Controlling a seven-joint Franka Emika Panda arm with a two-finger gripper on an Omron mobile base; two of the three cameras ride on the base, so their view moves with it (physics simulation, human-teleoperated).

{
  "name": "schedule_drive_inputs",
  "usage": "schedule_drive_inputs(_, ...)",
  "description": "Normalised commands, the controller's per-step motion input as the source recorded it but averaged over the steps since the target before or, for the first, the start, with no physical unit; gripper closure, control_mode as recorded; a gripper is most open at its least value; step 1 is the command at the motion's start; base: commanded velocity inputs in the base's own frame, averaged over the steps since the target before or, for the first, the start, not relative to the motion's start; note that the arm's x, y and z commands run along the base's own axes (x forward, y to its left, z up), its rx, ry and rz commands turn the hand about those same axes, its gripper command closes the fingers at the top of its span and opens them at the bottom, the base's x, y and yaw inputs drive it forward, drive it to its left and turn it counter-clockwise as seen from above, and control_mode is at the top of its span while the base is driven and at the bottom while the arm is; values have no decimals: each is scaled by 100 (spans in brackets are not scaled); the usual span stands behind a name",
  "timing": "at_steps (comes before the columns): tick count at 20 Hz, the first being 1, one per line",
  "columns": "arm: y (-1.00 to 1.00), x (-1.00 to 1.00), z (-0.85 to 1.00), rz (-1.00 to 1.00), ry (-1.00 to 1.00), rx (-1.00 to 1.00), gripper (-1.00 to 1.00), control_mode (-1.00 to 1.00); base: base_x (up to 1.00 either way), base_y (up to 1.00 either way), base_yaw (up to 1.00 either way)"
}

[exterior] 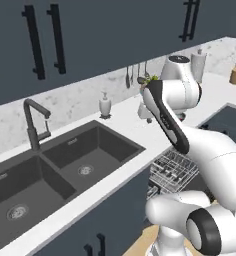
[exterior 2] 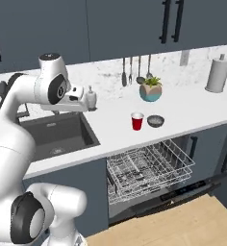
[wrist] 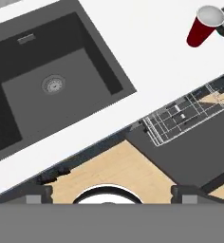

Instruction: Pick up the cup and bowl from the counter, place them in the dishwasher, and close the dishwasher door.

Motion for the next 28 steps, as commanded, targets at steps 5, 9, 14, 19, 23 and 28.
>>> schedule_drive_inputs(5, 0, 0, 0, 0, 0, 0, -100, 100, 41, 39, -53)
schedule_drive_inputs(9, 0, 0, 0, 0, 0, 0, -100, 100, 62, 9, -40)
schedule_drive_inputs(14, 0, 0, 0, 0, 0, 0, -100, 100, -11, -1, -24)
schedule_drive_inputs(19, 0, 0, 0, 0, 0, 0, -100, 100, -16, 0, -14)
schedule_drive_inputs(23, 0, 0, 0, 0, 0, 0, -100, 100, -25, 0, -13)
schedule_drive_inputs(28, 0, 0, 0, 0, 0, 0, -100, 100, -12, -6, -13)
